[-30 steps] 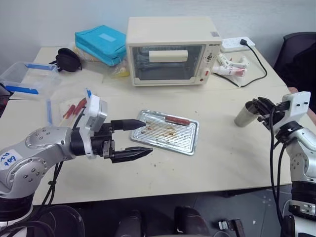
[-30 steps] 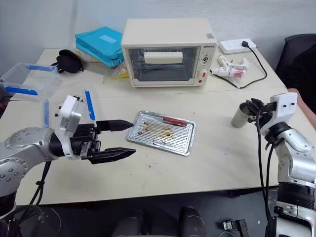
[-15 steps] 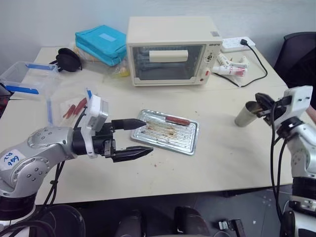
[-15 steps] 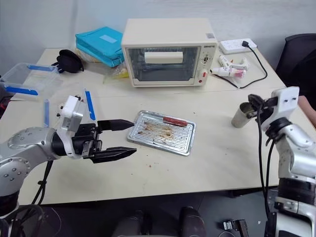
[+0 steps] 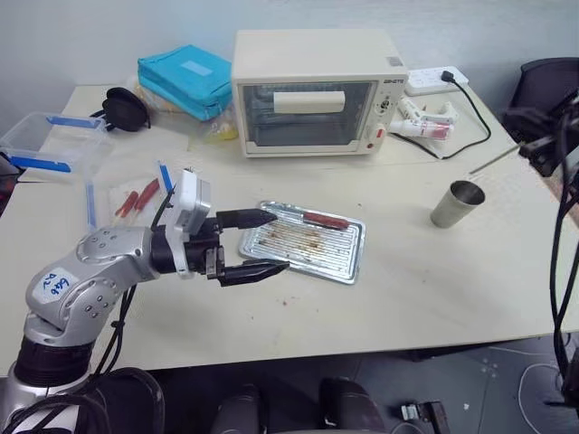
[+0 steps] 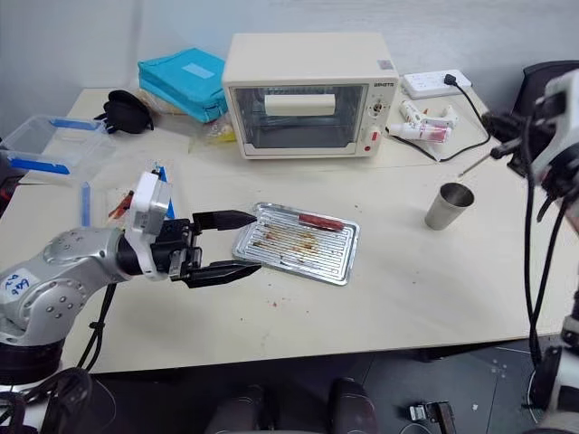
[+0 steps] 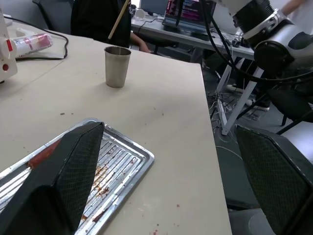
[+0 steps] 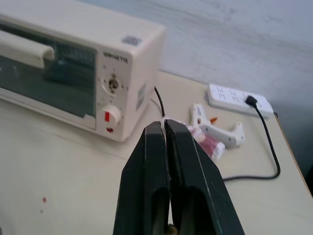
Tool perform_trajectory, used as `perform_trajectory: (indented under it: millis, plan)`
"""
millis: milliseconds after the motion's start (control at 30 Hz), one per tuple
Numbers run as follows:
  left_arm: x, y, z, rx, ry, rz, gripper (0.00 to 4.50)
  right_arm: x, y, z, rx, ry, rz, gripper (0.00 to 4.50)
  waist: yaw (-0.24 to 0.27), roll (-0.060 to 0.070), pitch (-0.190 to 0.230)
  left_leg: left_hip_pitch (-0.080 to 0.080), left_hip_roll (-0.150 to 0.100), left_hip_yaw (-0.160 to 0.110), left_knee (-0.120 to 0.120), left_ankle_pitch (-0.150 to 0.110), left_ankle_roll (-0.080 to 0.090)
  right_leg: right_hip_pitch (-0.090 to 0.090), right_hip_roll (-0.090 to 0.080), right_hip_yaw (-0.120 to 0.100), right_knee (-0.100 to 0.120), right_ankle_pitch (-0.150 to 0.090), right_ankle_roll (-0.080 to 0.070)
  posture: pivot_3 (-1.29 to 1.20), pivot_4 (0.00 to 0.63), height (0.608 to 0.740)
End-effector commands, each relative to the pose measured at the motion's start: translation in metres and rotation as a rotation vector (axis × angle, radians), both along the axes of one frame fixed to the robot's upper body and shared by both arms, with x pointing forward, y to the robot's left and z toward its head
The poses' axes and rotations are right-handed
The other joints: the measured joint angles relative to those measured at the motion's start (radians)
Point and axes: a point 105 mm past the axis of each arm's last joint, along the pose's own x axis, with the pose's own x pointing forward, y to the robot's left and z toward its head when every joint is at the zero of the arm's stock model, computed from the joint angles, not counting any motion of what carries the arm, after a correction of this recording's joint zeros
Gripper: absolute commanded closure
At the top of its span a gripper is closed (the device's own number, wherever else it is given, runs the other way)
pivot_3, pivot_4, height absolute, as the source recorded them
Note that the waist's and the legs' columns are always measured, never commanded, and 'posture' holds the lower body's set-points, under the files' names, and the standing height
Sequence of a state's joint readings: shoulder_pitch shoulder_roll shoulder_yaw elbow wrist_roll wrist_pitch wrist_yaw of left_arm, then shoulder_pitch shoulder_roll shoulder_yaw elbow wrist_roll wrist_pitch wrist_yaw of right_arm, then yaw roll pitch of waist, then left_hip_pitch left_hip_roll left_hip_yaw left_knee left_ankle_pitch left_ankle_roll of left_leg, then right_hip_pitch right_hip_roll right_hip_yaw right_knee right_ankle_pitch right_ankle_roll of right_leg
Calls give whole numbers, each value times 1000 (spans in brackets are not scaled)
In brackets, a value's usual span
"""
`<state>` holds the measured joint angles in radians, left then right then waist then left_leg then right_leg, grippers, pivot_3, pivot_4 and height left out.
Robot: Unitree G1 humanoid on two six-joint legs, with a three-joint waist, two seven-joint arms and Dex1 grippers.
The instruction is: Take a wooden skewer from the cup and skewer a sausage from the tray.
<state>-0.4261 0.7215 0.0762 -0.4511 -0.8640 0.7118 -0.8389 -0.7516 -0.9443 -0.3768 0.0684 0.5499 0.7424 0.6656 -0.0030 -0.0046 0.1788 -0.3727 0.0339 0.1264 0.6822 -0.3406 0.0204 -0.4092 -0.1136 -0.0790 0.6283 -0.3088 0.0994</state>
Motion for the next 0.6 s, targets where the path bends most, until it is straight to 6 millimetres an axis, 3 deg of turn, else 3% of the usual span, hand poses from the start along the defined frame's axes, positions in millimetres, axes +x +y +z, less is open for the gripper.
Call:
perform_trajectory:
  millis: [33, 267, 467, 600]
  plan:
    - [2, 0, 8, -18, -57, -2, 0, -14, 16, 24, 149, 54, 116, 4475, 0, 0, 0, 0, 0, 0, 0, 0, 0, 0, 0, 0, 0, 0, 0, 0, 150, 740]
    - [1, 9, 10, -17, -66, 31, 0, -6, 68, 7, 525, 316, 362, 4475, -4, 0, 0, -1, 3, 0, 0, 0, 0, -1, 0, -1, 2, 0, 0, 0, 150, 740]
    - [-5, 11, 15, -22, -91, 78, 0, 10, 130, -36, 817, 546, 560, 4475, -4, 0, 0, -4, 2, -1, 0, 0, 0, -3, 1, -1, 4, 0, 0, 0, 150, 740]
    - [-7, 15, 14, -8, -93, 110, 0, 14, 160, -52, 1012, 628, 644, 4475, -1, 0, 0, -6, 0, -1, 0, 0, 0, -4, 0, -1, 5, 0, 0, 0, 150, 740]
